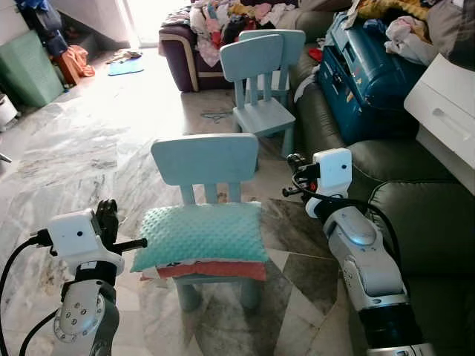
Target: Move the pillow to the sofa
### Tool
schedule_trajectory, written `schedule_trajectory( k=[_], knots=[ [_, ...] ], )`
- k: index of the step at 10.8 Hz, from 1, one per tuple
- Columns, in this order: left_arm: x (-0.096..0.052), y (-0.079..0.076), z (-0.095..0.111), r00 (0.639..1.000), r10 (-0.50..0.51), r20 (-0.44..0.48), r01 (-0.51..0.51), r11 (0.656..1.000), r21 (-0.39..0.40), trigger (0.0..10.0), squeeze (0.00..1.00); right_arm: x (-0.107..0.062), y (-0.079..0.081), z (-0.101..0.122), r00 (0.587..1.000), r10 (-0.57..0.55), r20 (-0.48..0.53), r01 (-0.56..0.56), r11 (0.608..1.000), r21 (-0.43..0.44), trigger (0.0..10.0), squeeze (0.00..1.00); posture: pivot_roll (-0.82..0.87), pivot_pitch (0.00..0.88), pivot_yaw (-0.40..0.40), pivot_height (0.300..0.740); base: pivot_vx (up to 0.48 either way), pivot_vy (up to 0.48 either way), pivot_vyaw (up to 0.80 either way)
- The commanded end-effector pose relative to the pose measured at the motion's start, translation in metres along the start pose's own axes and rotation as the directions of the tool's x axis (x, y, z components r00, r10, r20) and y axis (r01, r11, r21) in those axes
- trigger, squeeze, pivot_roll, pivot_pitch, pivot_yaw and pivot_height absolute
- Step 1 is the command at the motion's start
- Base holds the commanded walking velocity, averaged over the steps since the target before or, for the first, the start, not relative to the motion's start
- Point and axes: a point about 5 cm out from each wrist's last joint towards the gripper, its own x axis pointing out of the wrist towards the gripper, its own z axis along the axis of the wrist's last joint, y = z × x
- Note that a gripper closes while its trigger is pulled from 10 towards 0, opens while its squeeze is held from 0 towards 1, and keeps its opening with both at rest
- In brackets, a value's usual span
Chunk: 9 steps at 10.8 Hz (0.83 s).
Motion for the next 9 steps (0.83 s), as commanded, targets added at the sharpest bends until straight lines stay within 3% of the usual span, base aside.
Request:
schedule_trajectory(
  k=[1,4,9],
  knots=[
    [0.0000,0.0023,-0.0015,1.000,0.003,-0.010,-0.003,1.000,0.005,10.0,0.00,0.0013,0.0026,0.0013,1.000,0.016,0.007,-0.016,1.000,0.002,10.0,0.00,-0.15,0.082,0.078,0.740,0.000,0.000,0.00],
    [0.0001,0.0018,-0.0009,1.000,-0.010,-0.003,0.010,1.000,-0.004,10.0,0.00,0.0010,0.0025,0.0013,1.000,0.018,0.007,-0.018,1.000,0.000,10.0,0.00,-0.15,0.081,0.077,0.740,0.000,0.000,0.00],
    [-0.0010,0.0017,0.0011,1.000,-0.021,0.011,0.021,1.000,-0.009,10.0,0.00,0.0020,0.0056,0.0013,1.000,0.024,0.009,-0.024,1.000,0.006,10.0,0.00,-0.15,0.086,0.079,0.740,0.345,0.000,0.00]
  ],
)
